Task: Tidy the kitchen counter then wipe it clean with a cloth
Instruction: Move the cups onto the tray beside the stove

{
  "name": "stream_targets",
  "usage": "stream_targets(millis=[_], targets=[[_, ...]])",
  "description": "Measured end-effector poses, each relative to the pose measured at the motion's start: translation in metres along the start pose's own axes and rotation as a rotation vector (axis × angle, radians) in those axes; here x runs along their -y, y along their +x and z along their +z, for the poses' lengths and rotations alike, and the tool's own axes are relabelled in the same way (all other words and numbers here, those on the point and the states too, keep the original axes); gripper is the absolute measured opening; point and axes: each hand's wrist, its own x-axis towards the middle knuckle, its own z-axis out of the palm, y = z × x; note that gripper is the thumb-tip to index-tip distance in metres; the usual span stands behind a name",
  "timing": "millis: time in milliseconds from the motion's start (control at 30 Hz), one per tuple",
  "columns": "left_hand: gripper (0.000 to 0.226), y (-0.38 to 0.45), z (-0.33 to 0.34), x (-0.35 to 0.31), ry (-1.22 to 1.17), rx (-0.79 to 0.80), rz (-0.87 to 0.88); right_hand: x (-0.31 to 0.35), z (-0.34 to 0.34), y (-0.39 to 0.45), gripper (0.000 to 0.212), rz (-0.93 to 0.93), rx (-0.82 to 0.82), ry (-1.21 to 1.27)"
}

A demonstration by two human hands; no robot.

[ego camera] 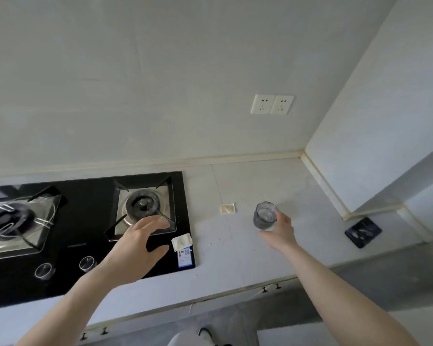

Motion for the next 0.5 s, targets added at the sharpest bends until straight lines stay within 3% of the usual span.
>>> stream_targets(millis=[200,500], targets=[[0.047,-0.025,0.025,0.006,-0.054,-0.077,-0.173,-0.001,0.013,0.070,0.101,0.025,0.049,-0.159],[0.043,-0.070,0.043,0.018,-0.137,-0.178,-0.349,0.003,0.017,0.112,0.087,0.019,0.088,-0.317]])
